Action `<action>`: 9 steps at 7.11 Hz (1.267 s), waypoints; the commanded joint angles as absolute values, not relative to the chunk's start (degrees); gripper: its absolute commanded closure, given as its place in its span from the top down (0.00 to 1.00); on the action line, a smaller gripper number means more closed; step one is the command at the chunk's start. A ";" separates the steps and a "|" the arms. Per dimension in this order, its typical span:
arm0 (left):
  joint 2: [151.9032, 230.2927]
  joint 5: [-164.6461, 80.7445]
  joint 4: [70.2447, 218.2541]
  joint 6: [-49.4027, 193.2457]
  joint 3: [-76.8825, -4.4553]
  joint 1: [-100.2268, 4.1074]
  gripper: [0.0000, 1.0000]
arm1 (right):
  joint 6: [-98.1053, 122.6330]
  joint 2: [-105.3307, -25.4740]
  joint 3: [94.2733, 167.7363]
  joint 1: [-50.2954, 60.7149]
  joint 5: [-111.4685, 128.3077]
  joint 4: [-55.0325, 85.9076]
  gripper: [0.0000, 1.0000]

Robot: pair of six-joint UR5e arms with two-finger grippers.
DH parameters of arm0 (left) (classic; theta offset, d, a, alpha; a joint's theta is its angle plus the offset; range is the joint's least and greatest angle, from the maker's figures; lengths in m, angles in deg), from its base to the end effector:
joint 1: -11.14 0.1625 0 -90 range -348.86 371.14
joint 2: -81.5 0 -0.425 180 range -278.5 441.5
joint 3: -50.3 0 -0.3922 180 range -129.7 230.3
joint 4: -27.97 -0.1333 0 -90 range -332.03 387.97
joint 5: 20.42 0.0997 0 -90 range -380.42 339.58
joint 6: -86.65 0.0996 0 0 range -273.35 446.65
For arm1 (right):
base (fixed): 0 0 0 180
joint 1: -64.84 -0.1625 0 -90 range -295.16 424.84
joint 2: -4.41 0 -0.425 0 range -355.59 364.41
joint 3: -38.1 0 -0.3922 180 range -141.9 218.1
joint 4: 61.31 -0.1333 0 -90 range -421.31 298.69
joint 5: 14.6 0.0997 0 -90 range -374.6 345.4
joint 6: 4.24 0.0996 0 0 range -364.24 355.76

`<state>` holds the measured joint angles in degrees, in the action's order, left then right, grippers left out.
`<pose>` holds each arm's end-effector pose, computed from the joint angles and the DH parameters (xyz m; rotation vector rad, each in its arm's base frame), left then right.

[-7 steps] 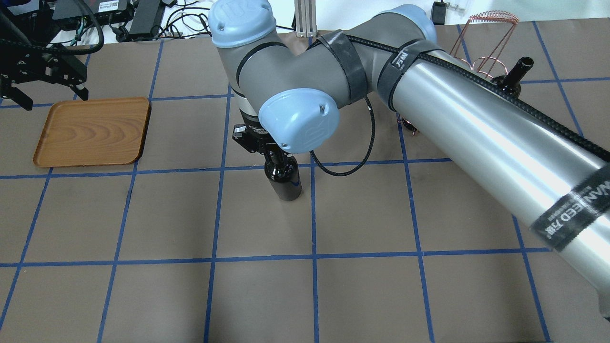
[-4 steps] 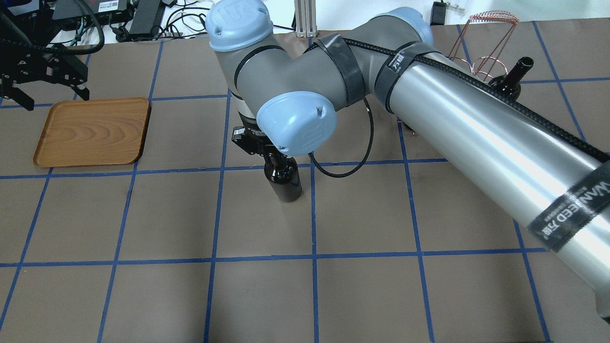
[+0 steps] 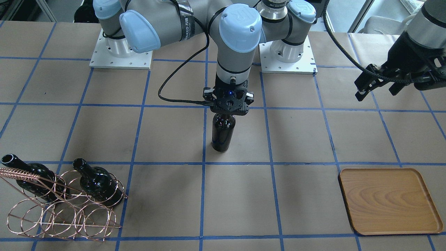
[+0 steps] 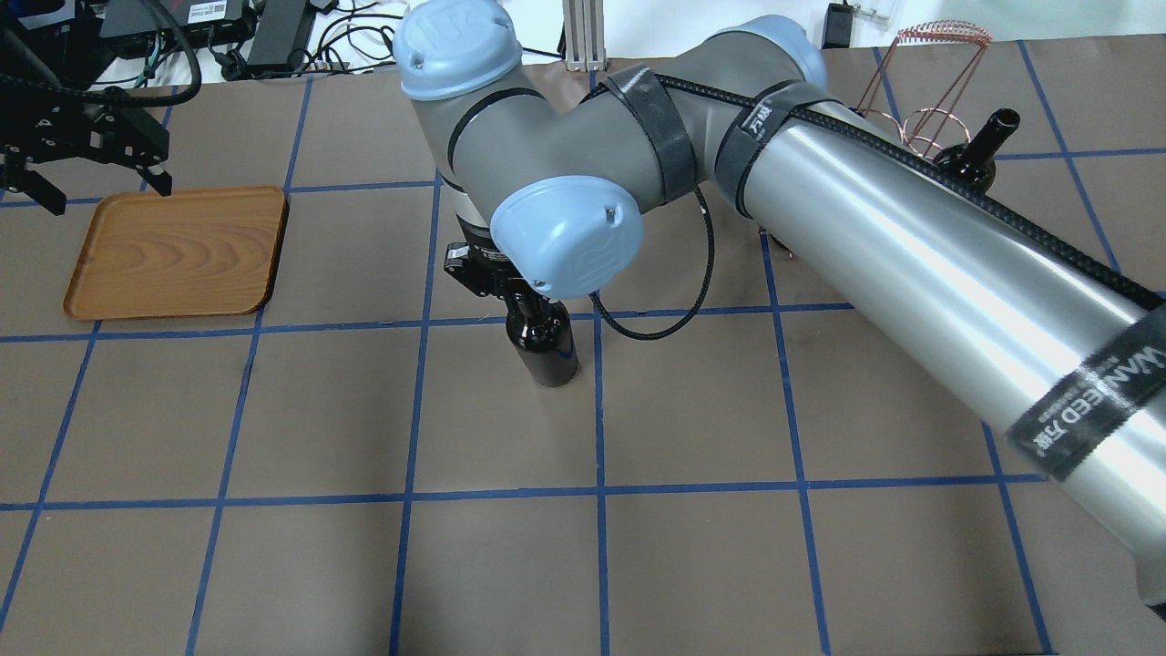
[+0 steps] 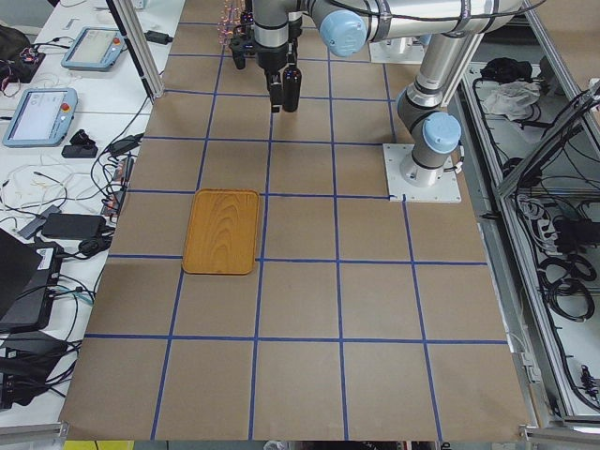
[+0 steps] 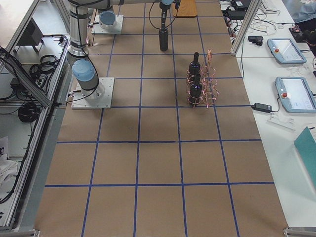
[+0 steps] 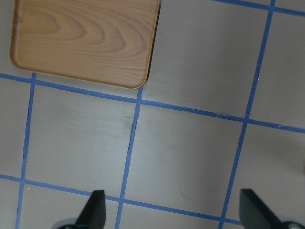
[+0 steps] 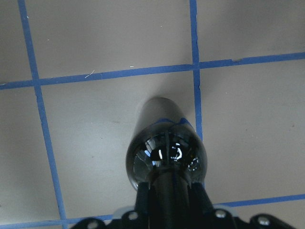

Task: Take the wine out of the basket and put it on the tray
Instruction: 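Lower the bottle upright onto the table and open the right gripper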

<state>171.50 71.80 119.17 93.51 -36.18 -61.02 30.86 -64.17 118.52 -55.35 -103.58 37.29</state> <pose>0.0285 -0.5110 0.5162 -0.2973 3.0804 -0.0484 0.4351 -0.4792 0.3726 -0.1346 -3.1219 -0.0894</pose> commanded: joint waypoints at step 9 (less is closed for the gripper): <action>172.38 69.40 112.73 92.37 -36.01 -72.13 1.00 | 4.79 -78.55 119.31 -36.11 -104.51 23.70 1.00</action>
